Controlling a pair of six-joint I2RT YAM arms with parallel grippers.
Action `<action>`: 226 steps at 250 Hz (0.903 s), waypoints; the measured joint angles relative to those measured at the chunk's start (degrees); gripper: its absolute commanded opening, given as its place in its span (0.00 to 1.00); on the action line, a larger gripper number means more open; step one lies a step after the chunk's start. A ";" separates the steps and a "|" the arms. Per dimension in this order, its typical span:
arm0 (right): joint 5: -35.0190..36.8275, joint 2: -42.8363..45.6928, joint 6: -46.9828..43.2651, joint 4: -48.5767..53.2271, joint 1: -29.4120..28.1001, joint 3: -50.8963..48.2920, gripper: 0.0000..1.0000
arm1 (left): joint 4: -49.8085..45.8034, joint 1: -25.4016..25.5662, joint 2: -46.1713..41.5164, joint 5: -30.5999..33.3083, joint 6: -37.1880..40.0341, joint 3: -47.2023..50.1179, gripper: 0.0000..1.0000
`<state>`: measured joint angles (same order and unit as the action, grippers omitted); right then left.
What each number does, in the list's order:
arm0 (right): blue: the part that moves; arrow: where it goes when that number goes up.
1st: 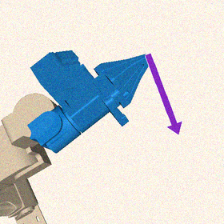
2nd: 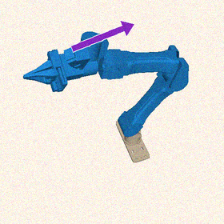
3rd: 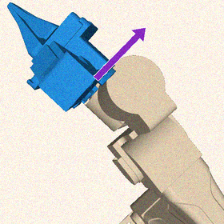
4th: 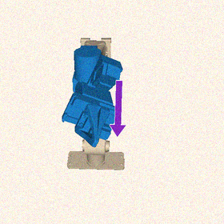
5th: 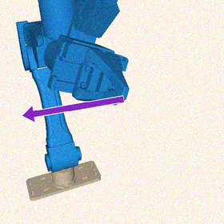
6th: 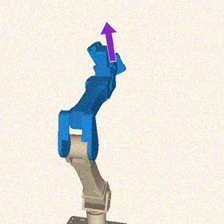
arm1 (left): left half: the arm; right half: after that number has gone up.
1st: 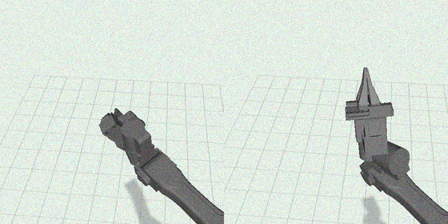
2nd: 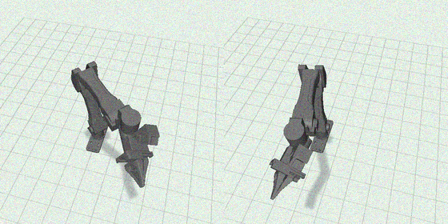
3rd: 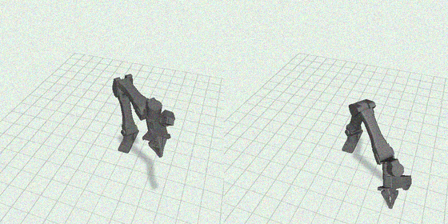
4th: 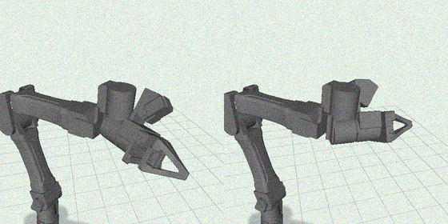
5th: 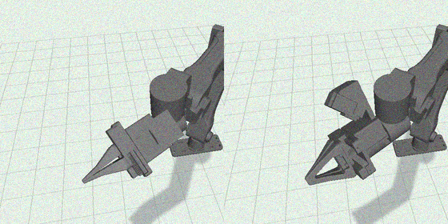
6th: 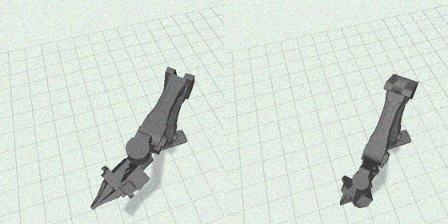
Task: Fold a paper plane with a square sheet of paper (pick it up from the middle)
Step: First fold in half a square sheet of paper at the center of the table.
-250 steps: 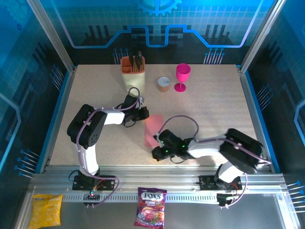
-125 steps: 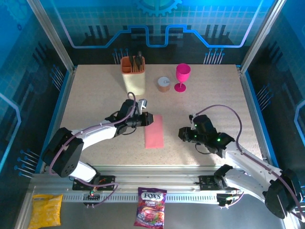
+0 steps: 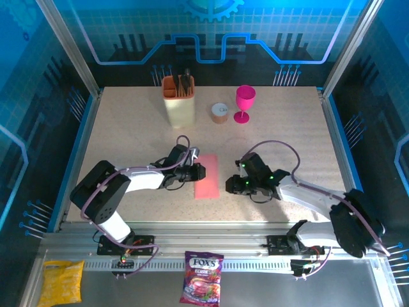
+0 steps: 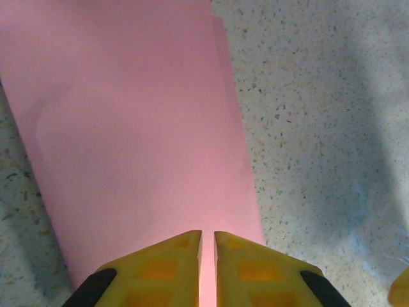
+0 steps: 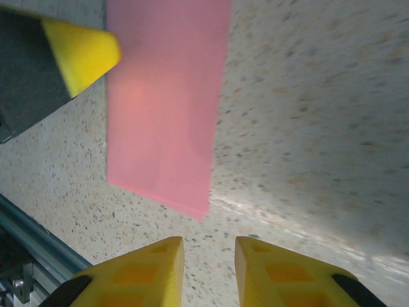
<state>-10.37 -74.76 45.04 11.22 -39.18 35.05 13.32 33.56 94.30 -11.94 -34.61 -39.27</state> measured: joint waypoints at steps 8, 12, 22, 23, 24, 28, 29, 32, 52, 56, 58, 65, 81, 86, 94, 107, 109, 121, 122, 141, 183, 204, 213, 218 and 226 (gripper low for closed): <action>-0.07 -1.49 0.20 -0.96 -0.90 0.28 0.28 | 0.31 0.00 0.33 0.22 0.00 0.00 0.14; -0.15 -2.05 0.24 -1.40 -1.25 0.37 0.28 | 0.37 0.02 0.46 0.31 0.00 0.00 0.14; -0.17 -3.63 0.50 -2.34 -2.05 0.61 0.28 | 0.52 0.04 0.66 0.63 0.00 0.00 0.14; -0.17 -3.76 0.55 -2.43 -2.10 0.63 0.28 | 0.52 0.04 0.68 0.68 0.02 -0.02 0.14; -0.20 -3.91 0.61 -2.54 -2.16 0.66 0.28 | 0.52 0.04 0.70 0.72 0.02 -0.02 0.14; -0.22 -4.42 0.63 -2.84 -2.40 0.70 0.28 | 0.52 0.04 0.70 0.85 0.02 -0.04 0.14; -0.22 -4.52 0.63 -2.93 -2.45 0.72 0.28 | 0.52 0.04 0.70 0.87 0.02 -0.07 0.14; -0.17 -4.90 0.72 -3.19 -2.58 0.76 0.27 | 0.50 0.04 0.70 1.03 0.02 -0.13 0.14; -0.20 -7.17 1.27 -4.55 -3.50 1.03 0.27 | 0.26 0.04 0.92 1.66 0.17 -1.11 0.14; -0.13 -7.45 1.29 -4.79 -3.61 1.05 0.27 | 0.17 0.04 0.96 1.68 0.22 -1.49 0.14; -0.17 -7.63 1.33 -4.92 -3.65 1.05 0.28 | 0.11 0.02 1.03 1.73 0.22 -1.64 0.14; -0.17 -8.13 1.46 -5.38 -3.87 1.07 0.28 | 0.00 -0.09 1.14 1.88 0.28 -2.29 0.14; -0.17 -9.03 1.70 -6.12 -4.07 1.07 0.28 | -0.20 -0.42 1.57 2.10 0.61 -4.17 0.14; -0.20 -9.29 1.75 -6.32 -4.11 1.07 0.28 | -0.24 -0.59 1.73 2.10 0.66 -4.81 0.14; -0.15 -9.57 1.92 -6.60 -4.17 1.07 0.28 | -0.28 -0.87 1.95 2.10 0.87 -5.66 0.14; -0.15 -9.94 2.12 -7.10 -4.28 1.07 0.28 | -0.42 -1.46 2.45 2.14 1.42 -6.99 0.14; -0.17 -9.99 2.12 -7.13 -4.28 1.07 0.28 | -0.42 -1.57 2.51 2.14 1.53 -7.15 0.14; -0.15 -10.19 2.19 -7.48 -4.31 1.07 0.28 | -0.55 -2.25 3.15 2.12 1.75 -8.04 0.14; -0.15 -10.19 2.19 -7.50 -4.31 1.07 0.28 | -0.55 -2.29 3.19 2.14 1.75 -8.11 0.14; -0.17 -10.60 2.38 -8.07 -4.31 1.07 0.29 | -0.61 -3.43 4.46 2.14 2.14 -8.87 0.14; -0.17 -12.20 2.58 -9.05 -4.31 1.09 0.30 | -1.01 -5.09 8.22 2.10 3.10 -9.03 0.13; -0.20 -13.05 2.60 -9.22 -4.31 1.22 0.31 | -1.01 -5.14 9.84 2.08 3.41 -9.03 0.13; -0.22 -13.31 2.60 -9.22 -4.31 1.42 0.31 | -0.85 -5.14 10.36 2.05 3.50 -9.01 0.13; -0.22 -13.38 2.60 -9.18 -4.31 1.51 0.31 | -0.61 -5.14 10.40 1.92 3.52 -9.01 0.13; -0.26 -13.42 2.62 -9.11 -4.31 1.66 0.31 | -0.35 -5.18 10.40 1.92 3.54 -9.01 0.13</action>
<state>-10.63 -88.18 47.66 2.11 -43.48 36.71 12.97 28.38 104.71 -10.02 -31.07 -48.27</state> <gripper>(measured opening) 0.312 0.133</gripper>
